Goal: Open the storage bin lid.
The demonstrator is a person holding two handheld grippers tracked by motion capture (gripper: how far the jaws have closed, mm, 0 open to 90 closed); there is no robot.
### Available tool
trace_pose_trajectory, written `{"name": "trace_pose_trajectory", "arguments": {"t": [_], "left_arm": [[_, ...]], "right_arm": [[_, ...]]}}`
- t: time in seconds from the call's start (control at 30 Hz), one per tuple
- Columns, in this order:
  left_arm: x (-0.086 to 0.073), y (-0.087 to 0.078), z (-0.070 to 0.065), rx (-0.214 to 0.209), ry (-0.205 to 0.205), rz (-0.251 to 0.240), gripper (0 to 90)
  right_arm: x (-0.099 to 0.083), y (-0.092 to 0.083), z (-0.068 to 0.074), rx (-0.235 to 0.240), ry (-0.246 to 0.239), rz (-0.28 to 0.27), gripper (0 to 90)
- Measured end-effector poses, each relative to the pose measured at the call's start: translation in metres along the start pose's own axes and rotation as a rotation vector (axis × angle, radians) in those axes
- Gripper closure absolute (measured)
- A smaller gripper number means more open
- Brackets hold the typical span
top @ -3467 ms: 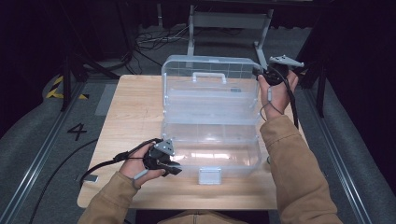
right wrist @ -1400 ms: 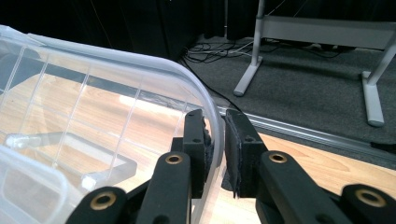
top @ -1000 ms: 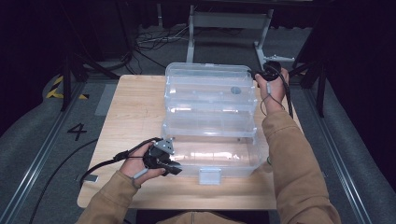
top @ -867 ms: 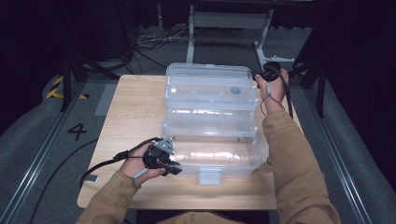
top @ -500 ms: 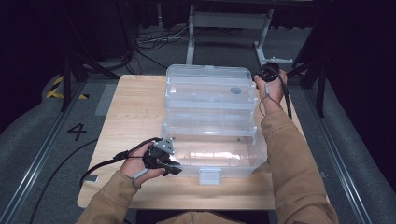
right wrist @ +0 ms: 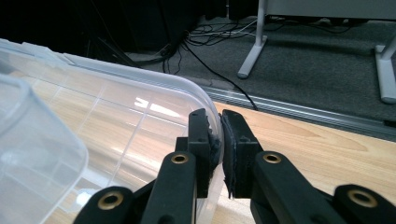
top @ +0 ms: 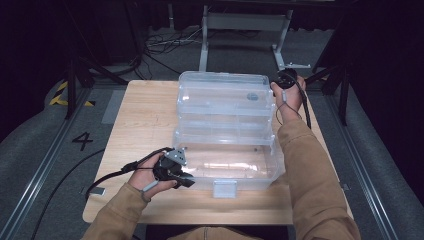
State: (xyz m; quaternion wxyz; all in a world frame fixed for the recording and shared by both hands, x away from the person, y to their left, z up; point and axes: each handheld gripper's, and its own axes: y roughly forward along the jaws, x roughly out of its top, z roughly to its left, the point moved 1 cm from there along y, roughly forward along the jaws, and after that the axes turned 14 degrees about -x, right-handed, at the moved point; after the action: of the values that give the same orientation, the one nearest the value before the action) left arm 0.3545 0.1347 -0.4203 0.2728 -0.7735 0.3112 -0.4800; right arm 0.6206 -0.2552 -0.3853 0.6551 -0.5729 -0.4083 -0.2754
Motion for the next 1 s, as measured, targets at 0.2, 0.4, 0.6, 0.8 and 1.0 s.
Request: {"name": "trace_pose_trajectory", "arguments": {"t": [0.2, 0.4, 0.6, 0.8, 1.0], "left_arm": [[0.0, 0.0, 0.0, -0.001, 0.0, -0.001, 77.4], [0.0, 0.0, 0.0, -0.001, -0.003, -0.001, 77.4], [0.0, 0.0, 0.0, -0.001, -0.004, 0.0, 77.4], [0.0, 0.0, 0.0, -0.003, -0.002, -0.001, 77.3], [0.001, -0.001, 0.002, -0.018, -0.005, -0.002, 77.3]], "right_arm": [[-0.003, 0.004, 0.0, 0.0, -0.005, 0.015, 82.1], [-0.006, 0.006, 0.003, -0.028, -0.08, 0.036, 79.5], [-0.003, -0.007, -0.004, 0.004, -0.034, 0.004, 73.9], [0.001, -0.023, -0.004, 0.025, -0.048, -0.023, 67.2], [0.001, -0.042, -0.003, 0.042, -0.088, -0.041, 63.7]]}}
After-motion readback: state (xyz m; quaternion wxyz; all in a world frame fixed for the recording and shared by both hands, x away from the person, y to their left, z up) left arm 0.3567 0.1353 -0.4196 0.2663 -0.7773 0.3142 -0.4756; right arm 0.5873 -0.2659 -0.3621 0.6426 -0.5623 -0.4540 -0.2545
